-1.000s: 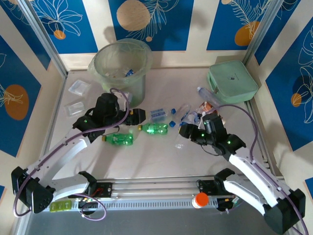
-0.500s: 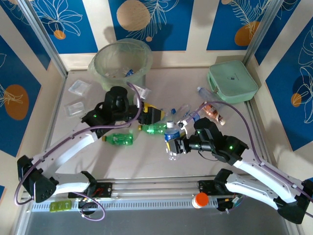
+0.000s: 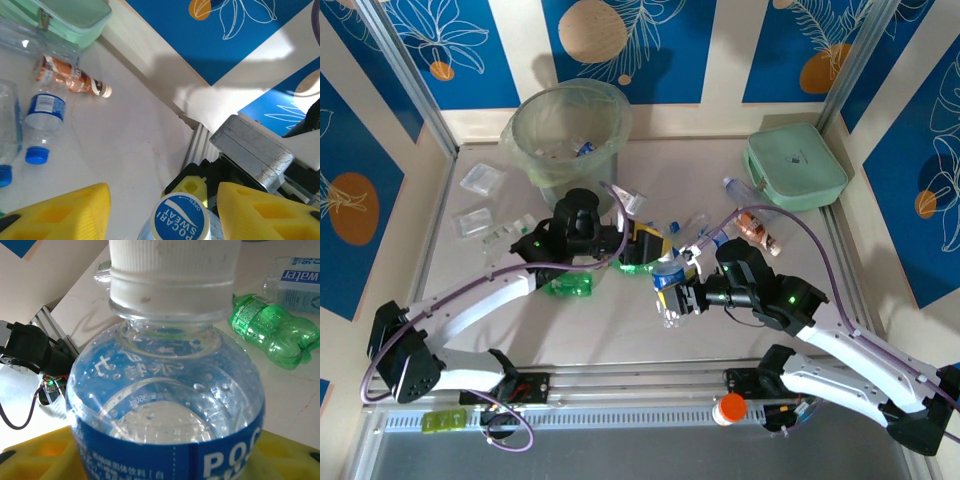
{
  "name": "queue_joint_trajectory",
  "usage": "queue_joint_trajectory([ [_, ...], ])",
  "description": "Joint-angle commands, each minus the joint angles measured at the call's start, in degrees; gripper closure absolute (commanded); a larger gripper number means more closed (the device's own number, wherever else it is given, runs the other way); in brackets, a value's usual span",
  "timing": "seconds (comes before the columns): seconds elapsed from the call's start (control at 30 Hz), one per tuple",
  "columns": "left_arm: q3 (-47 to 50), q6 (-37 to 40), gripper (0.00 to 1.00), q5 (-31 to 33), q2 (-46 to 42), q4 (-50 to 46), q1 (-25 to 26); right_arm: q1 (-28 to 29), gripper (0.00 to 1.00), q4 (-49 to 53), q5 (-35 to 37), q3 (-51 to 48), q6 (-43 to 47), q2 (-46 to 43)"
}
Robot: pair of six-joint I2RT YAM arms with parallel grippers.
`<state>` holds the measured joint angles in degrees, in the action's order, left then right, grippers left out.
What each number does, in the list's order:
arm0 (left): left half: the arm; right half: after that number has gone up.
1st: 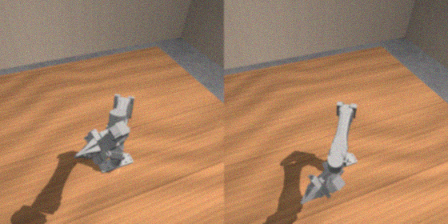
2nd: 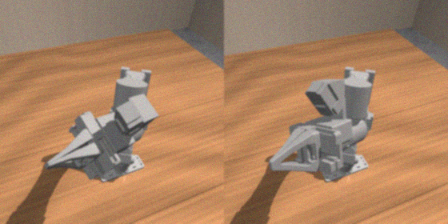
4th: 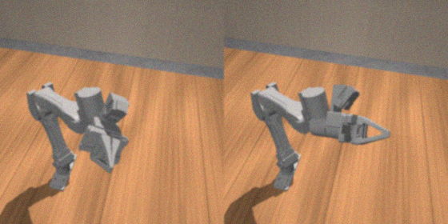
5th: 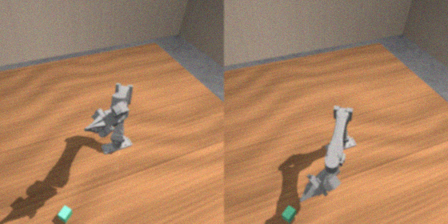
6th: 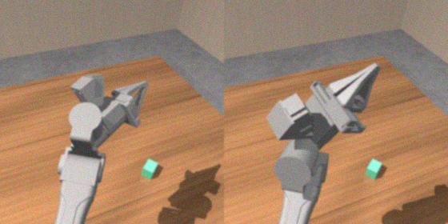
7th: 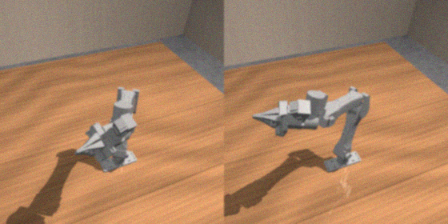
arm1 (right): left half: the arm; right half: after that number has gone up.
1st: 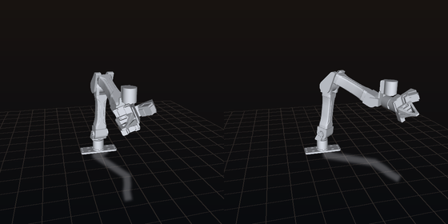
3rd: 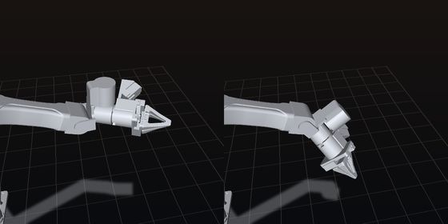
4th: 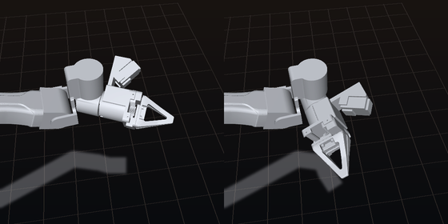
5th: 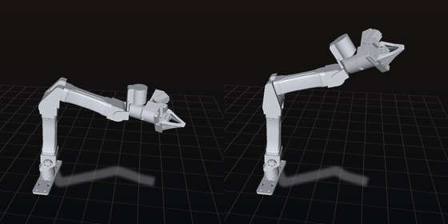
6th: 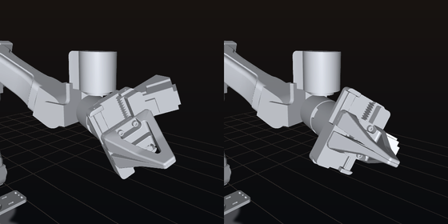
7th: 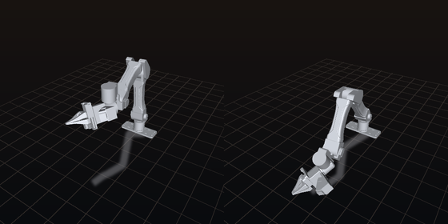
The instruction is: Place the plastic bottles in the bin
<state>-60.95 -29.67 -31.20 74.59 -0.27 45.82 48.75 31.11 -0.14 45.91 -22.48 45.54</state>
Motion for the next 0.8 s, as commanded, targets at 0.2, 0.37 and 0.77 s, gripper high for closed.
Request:
queue_joint_trajectory([
  [0.2,3.1,-4.5,0.49,-6.7,2.1,10.8,1.1,-0.1,0.43,-0.4,-1.8,2.5,0.2,-1.7],
  [0.37,4.6,-5.0,0.53,-7.9,2.0,13.3,1.3,-0.9,0.44,-0.4,-2.3,2.4,-0.2,-2.0],
  [0.77,4.3,-2.0,0.65,-9.1,1.3,13.2,1.8,-2.8,0.44,-1.1,-4.2,1.7,-0.9,-1.7],
])
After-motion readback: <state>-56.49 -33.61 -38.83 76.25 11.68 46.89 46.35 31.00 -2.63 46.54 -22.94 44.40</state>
